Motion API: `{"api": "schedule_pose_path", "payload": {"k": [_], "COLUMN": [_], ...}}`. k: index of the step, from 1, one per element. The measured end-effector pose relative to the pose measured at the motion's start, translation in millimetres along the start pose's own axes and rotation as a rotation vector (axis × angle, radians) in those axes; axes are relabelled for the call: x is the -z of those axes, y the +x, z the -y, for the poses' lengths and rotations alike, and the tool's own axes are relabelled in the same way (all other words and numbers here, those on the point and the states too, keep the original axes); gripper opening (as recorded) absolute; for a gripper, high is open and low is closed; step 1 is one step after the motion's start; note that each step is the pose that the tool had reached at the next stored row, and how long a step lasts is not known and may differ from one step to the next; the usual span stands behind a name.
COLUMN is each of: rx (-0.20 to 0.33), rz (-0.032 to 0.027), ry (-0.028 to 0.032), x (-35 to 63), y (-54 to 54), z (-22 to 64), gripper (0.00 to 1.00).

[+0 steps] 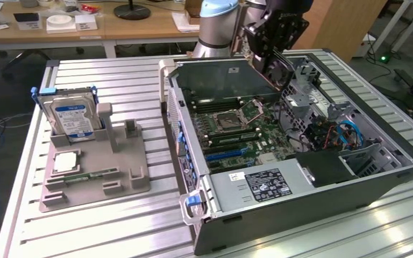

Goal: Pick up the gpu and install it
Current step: 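Insert the gpu into the slot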

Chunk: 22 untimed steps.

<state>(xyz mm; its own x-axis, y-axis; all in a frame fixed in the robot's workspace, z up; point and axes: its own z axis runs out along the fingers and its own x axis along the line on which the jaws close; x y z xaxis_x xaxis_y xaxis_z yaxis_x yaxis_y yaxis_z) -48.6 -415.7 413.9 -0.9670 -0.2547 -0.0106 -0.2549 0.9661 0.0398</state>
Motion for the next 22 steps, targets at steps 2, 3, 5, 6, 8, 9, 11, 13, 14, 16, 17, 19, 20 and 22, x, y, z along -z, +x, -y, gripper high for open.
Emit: {"api": "schedule_pose_path", "payload": {"k": [2,3,5,6,8,9,11,13,14,16,17,19,20,22], "rx": [0.019,0.028,0.048,0.058,0.080,0.091,0.114,0.136,0.147,0.171,0.183,0.207,0.218,0.242], "rz": [-0.0007,-0.0011,-0.0019,-0.0023,-0.0031,-0.0035,-0.0045,-0.0053,-0.0058,-0.0067,-0.0072,-0.0081,-0.0086,-0.0096], "ry": [-0.0002,-0.0003,-0.0005,-0.0006,-0.0009,-0.0010,-0.0013,-0.0015,-0.0016,-0.0018,-0.0020,-0.0022,-0.0024,-0.0027], "x": [0.0,0.0,0.0,0.0,0.0,0.0,0.0,0.0,0.0,0.0,0.0,0.0,0.0,0.0], "y": [0.0,0.0,0.0,0.0,0.0,0.0,0.0,0.0,0.0,0.0,0.0,0.0,0.0,0.0], "z": [0.0,0.1,0.1,0.1,0.1,0.1,0.1,0.1,0.1,0.1,0.1,0.1,0.1,0.1], "gripper": [0.28,0.28,0.28,0.28,0.28,0.28,0.28,0.28,0.28,0.28,0.28,0.28,0.28,0.28]}}
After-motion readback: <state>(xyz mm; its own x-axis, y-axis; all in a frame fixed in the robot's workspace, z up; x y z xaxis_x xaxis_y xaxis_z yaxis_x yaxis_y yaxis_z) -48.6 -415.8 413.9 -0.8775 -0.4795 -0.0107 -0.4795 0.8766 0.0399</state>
